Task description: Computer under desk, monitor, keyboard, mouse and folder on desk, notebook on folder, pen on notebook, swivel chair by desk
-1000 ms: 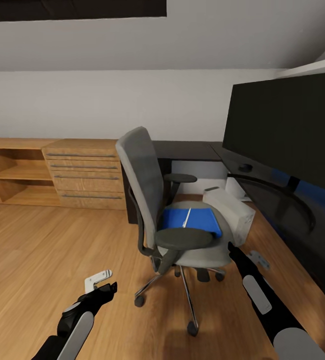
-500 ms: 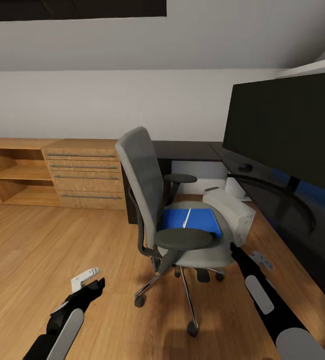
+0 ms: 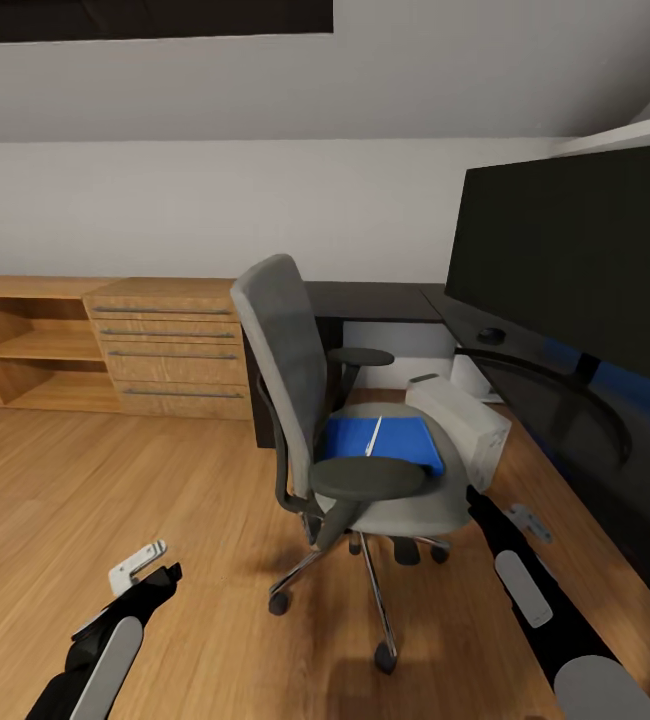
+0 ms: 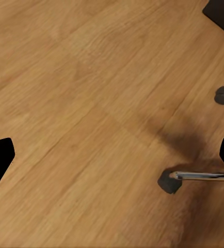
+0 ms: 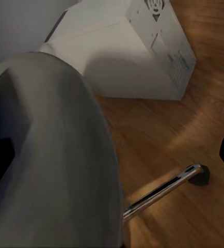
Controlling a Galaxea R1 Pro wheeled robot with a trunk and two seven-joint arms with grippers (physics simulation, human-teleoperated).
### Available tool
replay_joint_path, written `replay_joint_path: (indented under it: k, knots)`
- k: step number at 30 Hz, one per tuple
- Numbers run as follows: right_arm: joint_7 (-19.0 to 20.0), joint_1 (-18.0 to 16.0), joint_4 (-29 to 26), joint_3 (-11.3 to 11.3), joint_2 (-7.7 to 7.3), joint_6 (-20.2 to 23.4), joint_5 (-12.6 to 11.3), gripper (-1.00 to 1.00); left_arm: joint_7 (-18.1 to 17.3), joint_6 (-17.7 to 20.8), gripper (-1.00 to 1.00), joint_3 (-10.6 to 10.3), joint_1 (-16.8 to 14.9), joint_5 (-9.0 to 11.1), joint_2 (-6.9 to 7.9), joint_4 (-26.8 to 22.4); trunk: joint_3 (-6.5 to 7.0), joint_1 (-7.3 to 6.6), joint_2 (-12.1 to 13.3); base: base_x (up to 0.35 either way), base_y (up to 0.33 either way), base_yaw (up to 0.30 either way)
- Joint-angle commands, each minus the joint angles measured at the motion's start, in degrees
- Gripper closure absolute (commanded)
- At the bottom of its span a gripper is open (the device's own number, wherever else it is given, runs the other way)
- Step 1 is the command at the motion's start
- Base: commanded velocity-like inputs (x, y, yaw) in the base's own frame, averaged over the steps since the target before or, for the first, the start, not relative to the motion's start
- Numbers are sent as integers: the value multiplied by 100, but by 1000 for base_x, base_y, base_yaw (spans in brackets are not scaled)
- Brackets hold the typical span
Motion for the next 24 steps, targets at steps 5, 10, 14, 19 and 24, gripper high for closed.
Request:
replay_joint_path:
  k: [5, 10, 14, 19, 24]
  knots:
    - [-20, -1, -3, -8, -3, -26, -60, -100, 36, 16, -100, 10, -3, 46, -4, -7, -6, -1, -2, 111, 0, 0]
    - [-19, -2, -2, -16, -3, -25, -60, -100, 36, 14, -100, 13, -3, 46, -7, -10, -6, -1, -2, 256, 0, 0]
    - [-19, -1, -2, -17, -3, -25, -60, -100, 36, 15, -100, 14, -3, 46, -7, -12, -6, -1, -2, 212, 0, 0]
    - [-21, -2, -2, -32, -3, -20, -69, -100, 36, 14, -100, 14, -3, 46, -13, -13, -6, -1, -2, 205, -4, 0]
    - [-38, -4, -2, -227, 11, -9, -104, -100, 36, 8, -100, 13, -3, 46, -16, -13, -6, -1, -2, 292, -60, 0]
